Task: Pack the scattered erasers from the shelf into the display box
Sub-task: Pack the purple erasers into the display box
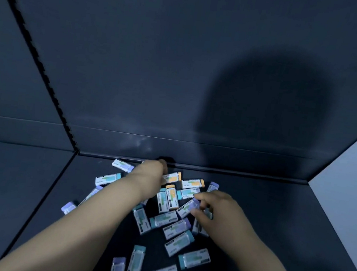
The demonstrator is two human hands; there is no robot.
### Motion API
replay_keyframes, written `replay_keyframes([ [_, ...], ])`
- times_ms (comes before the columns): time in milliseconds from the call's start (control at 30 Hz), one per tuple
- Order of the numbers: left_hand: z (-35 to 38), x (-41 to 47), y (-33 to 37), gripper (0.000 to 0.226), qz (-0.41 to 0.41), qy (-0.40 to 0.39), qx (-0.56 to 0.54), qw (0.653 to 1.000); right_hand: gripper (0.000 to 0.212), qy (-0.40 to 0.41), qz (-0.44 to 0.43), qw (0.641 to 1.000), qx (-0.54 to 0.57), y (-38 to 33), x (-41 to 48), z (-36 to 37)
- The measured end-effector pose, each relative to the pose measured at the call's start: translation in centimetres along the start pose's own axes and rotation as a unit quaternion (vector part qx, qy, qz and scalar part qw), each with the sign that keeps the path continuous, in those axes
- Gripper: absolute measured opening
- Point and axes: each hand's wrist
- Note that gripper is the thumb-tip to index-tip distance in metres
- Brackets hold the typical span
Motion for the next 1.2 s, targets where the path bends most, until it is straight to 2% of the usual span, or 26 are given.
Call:
replay_keyframes([
  [133,-1.8,-2.5,-0.9,0.012,-0.005,0.050,-0.138,0.989,0.031,-0.005,-0.002,1.000,-0.006,-0.8,0.5,0.5],
  [233,-2.6,-5.0,-2.4,0.007,0.003,0.031,-0.219,0.975,0.031,-0.011,-0.010,1.000,-0.024,-1.8,1.5,1.0],
  [400,-2.0,-9.2,-4.6,0.016,-0.016,-0.028,-0.285,0.958,0.046,-0.093,-0.017,0.991,-0.092,-3.5,4.1,1.9],
  [467,-1.2,-10.2,-5.3,0.020,-0.028,-0.011,-0.258,0.966,0.050,-0.129,-0.015,0.984,-0.125,-3.9,5.0,2.4],
  [600,0.1,-11.7,-5.0,0.020,-0.045,0.010,-0.097,0.994,0.055,-0.169,0.000,0.970,-0.174,-4.3,6.0,3.0],
  [767,1.1,-12.8,-3.3,0.028,-0.057,0.021,0.065,0.996,0.056,-0.186,0.008,0.962,-0.200,-4.5,6.4,3.0],
  [933,2.0,-12.6,-3.1,0.027,-0.061,0.000,0.096,0.994,0.061,-0.196,0.013,0.960,-0.198,-3.9,6.8,3.0],
  [1100,1.4,-12.4,-2.8,0.032,-0.078,0.014,0.101,0.992,0.066,-0.199,0.016,0.963,-0.181,-3.5,6.9,3.0],
  [1200,1.4,-12.6,-3.0,0.027,-0.077,0.030,0.120,0.989,0.068,-0.209,0.014,0.960,-0.185,-3.5,7.0,2.9],
])
Point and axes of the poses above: each hand's wrist, its own x-axis towards the middle knuckle, its own z-axis out of the palm, y = z × x, and after that the axes turned 3 degrees about z, right-handed
